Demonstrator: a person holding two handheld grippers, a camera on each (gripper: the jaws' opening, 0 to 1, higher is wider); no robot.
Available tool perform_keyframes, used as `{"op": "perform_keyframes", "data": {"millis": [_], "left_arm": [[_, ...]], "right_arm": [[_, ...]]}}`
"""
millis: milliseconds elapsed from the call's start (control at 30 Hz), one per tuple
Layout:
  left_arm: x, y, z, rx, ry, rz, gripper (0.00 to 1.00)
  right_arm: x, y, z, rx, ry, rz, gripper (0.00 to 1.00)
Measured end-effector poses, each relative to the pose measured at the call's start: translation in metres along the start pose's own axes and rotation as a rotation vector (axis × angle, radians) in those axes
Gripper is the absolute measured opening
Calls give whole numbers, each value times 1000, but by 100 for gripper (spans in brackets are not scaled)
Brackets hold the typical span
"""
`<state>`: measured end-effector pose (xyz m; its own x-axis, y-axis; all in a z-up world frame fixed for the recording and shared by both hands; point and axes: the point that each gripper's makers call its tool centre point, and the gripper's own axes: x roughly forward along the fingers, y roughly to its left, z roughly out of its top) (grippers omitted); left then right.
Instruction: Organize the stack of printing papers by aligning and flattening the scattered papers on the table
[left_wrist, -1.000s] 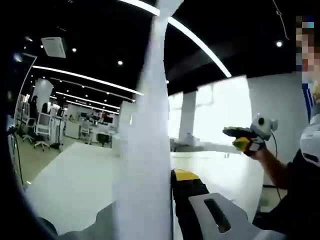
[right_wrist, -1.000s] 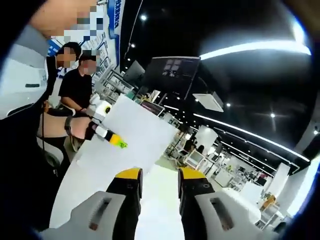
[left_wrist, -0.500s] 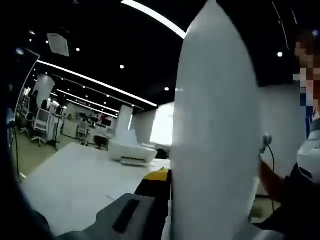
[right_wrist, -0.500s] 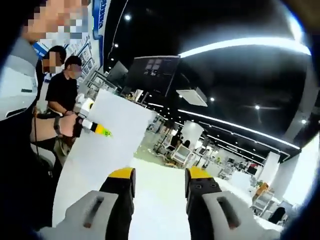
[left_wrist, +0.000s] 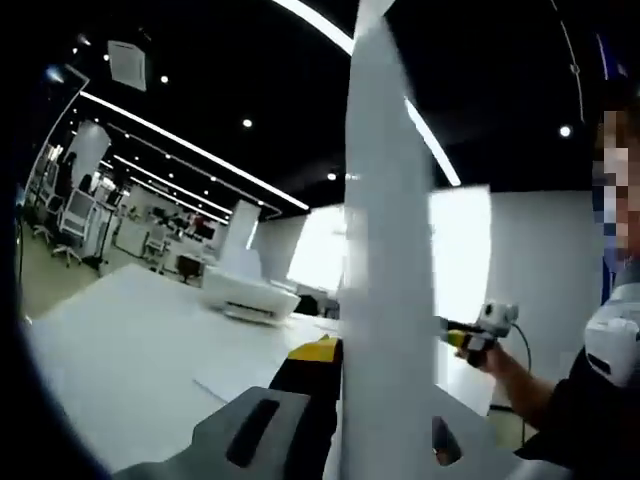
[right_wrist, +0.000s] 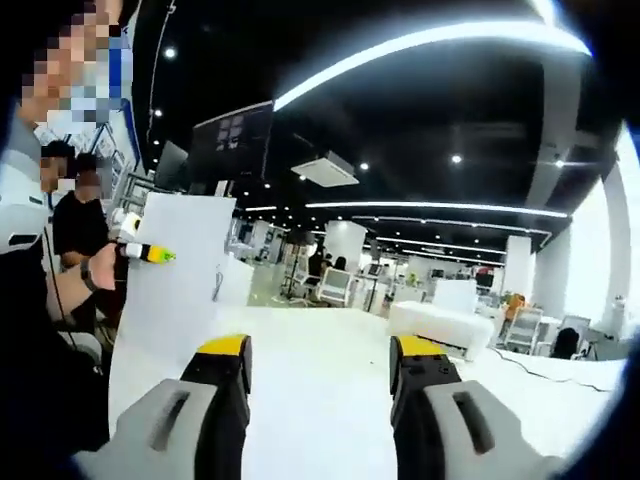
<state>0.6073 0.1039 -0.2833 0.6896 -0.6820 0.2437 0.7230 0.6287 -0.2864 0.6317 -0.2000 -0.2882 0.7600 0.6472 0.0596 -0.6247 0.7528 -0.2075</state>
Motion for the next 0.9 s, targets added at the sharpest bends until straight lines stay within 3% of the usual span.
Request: {"op": "perform_keyframes", "data": {"millis": [333,900], "left_arm": [[3,3,-5,-104,-1,-25,6],[3,-3,-6,-117,14,-35,6]], "right_arm": [[4,-5,-30,45,50,-10,59],[4,1,-27,81,50,-36,69]]}}
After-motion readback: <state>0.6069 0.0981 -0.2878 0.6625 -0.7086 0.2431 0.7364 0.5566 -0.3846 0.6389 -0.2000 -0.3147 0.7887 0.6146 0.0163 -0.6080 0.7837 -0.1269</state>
